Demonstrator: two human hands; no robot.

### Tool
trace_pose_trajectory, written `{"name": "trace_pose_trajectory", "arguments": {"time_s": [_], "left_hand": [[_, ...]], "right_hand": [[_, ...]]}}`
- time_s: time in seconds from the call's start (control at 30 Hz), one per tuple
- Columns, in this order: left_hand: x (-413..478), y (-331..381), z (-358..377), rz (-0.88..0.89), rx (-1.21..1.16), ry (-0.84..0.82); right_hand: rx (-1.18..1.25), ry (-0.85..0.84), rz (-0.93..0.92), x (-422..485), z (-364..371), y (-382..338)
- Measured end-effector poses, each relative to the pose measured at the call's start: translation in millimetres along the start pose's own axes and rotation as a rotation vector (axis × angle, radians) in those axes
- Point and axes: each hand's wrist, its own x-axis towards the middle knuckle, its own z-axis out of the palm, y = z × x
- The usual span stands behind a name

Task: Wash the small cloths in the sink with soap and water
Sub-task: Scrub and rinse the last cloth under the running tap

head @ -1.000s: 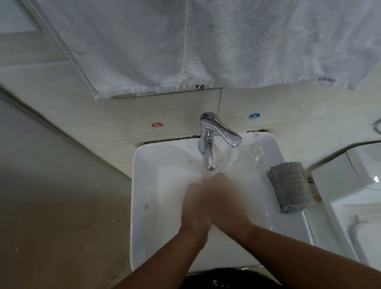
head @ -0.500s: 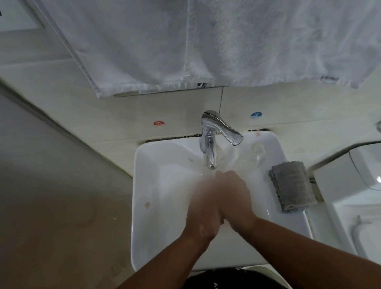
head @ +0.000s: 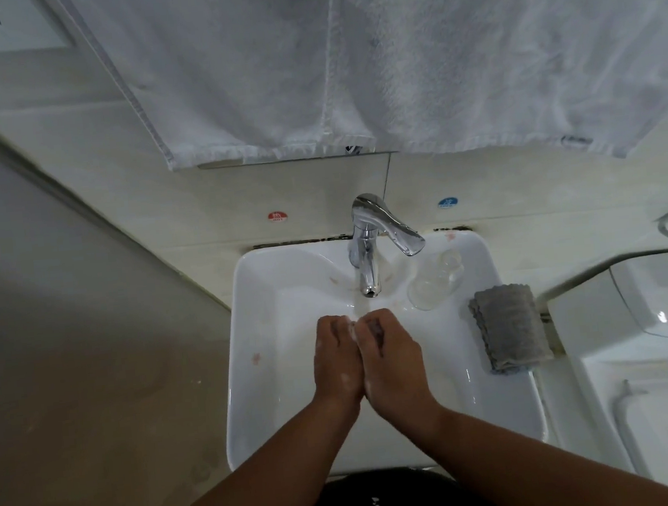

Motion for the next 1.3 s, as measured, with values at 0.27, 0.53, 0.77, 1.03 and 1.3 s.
{"name": "trace_pose_trajectory", "arguments": {"time_s": [0.27, 0.53, 0.77, 1.03, 1.3], "left_hand": [[-19.6, 1.4, 2.9, 0.079, -0.003, -0.081], [-28.1, 11.4, 2.7, -0.033, -0.145, -0.195], [-3.9, 2.3, -4.1, -0.068, -0.026, -0.039], [-0.8, -4.1, -17.0, 0.016, -0.044, -0.067], [8.9, -22.1, -20.8, 0.016, 0.018, 0.106]], "right_hand": [[-0.083, -0.010, 0.088, 22.3, -6.3, 2.4], [-0.022, 0.065, 0.138, 39.2, -9.2, 12.2], [-0.040, -0.065, -0.048, -6.3, 2.2, 4.7], [-0.170, 0.020, 0.020, 47.9, -22.9, 34.8], [0.266, 0.073, 0.319, 40.2, -25.6, 44.4]]}}
